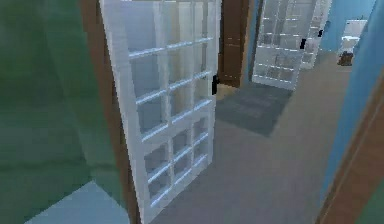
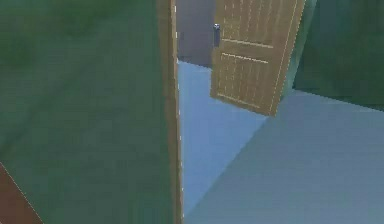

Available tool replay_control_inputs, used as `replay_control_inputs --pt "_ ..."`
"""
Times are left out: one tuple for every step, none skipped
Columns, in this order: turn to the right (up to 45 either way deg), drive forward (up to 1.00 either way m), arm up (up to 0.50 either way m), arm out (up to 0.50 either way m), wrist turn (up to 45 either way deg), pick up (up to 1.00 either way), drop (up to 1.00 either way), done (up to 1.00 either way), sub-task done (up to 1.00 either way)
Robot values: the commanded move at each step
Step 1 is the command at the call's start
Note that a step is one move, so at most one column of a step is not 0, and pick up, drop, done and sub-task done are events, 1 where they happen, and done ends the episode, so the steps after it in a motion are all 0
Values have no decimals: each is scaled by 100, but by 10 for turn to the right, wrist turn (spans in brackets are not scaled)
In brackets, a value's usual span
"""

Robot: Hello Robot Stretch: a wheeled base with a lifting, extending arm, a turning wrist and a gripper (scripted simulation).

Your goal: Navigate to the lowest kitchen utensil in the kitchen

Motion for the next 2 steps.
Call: replay_control_inputs --pt "0 55 0 0 0 0 0 0 0" --pt "360 0 0 0 0 0 0 0 0"
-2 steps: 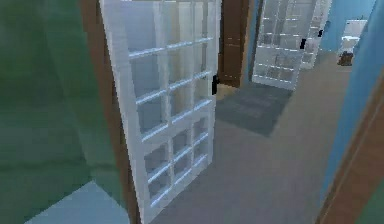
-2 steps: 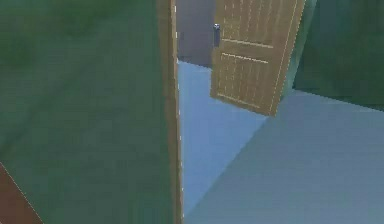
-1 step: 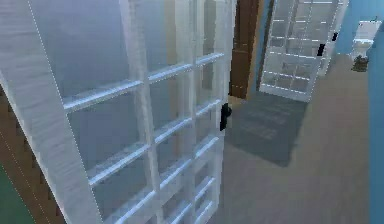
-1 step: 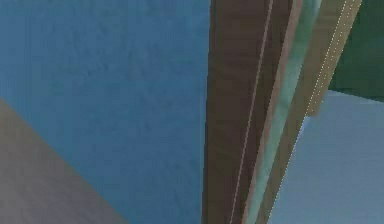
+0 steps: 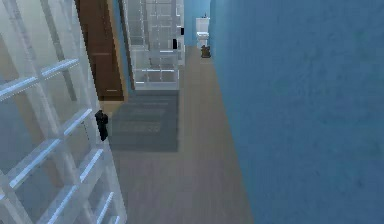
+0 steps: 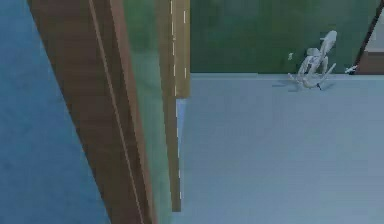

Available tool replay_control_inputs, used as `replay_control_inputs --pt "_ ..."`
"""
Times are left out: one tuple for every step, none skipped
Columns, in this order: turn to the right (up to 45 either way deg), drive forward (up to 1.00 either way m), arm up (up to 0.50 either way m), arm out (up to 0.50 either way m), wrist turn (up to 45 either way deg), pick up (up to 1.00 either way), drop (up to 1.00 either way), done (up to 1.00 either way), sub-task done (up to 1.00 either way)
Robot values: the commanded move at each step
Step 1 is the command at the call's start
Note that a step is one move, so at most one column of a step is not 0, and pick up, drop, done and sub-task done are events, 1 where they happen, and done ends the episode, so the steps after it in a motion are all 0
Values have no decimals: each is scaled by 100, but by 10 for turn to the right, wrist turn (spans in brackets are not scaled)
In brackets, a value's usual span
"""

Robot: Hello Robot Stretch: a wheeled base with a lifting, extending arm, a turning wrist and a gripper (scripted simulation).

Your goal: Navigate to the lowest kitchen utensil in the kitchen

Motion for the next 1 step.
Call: replay_control_inputs --pt "0 100 0 0 0 0 0 0 0"
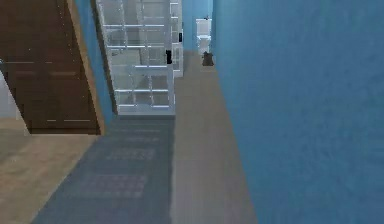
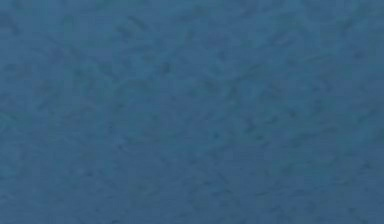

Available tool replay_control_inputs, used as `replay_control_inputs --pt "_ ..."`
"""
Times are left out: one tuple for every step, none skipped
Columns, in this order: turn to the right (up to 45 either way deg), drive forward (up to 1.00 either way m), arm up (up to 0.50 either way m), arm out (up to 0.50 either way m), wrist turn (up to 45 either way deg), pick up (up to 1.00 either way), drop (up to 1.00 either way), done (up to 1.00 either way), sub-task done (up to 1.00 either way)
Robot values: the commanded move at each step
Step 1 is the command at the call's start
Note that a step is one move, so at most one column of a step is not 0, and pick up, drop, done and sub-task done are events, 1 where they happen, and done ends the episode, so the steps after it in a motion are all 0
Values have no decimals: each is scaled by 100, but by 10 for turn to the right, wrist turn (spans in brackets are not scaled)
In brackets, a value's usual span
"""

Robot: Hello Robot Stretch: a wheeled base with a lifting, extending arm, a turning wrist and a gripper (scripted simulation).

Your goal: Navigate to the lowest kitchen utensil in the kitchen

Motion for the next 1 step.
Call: replay_control_inputs --pt "60 0 0 0 0 0 0 0 0"
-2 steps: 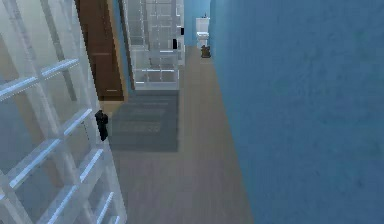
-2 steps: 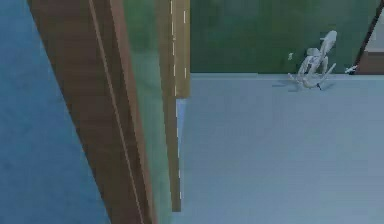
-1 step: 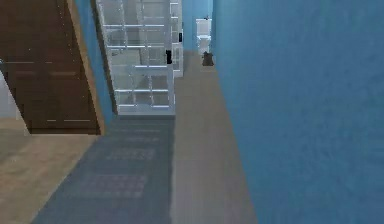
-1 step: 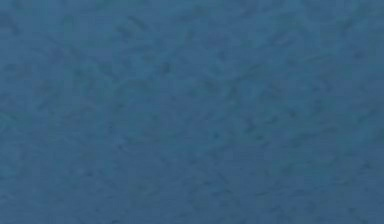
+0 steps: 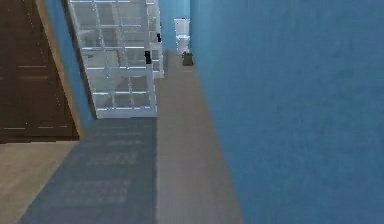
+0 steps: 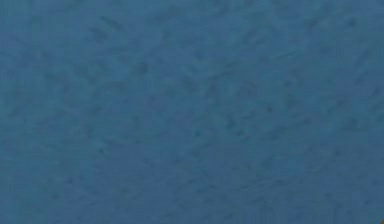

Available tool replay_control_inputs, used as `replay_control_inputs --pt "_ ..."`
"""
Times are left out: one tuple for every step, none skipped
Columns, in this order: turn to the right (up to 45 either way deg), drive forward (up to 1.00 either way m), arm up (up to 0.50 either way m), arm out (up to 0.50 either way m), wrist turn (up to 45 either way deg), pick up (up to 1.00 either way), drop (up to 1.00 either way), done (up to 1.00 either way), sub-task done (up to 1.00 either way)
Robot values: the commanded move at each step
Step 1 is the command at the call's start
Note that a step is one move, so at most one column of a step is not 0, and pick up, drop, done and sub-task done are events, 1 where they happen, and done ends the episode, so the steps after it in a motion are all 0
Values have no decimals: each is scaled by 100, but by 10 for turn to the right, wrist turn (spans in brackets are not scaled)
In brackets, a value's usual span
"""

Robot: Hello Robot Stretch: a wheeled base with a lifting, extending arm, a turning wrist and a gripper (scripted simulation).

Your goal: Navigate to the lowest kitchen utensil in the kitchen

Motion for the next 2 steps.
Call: replay_control_inputs --pt "0 20 0 0 0 0 0 0 0" --pt "-450 0 0 0 0 0 0 0 0"
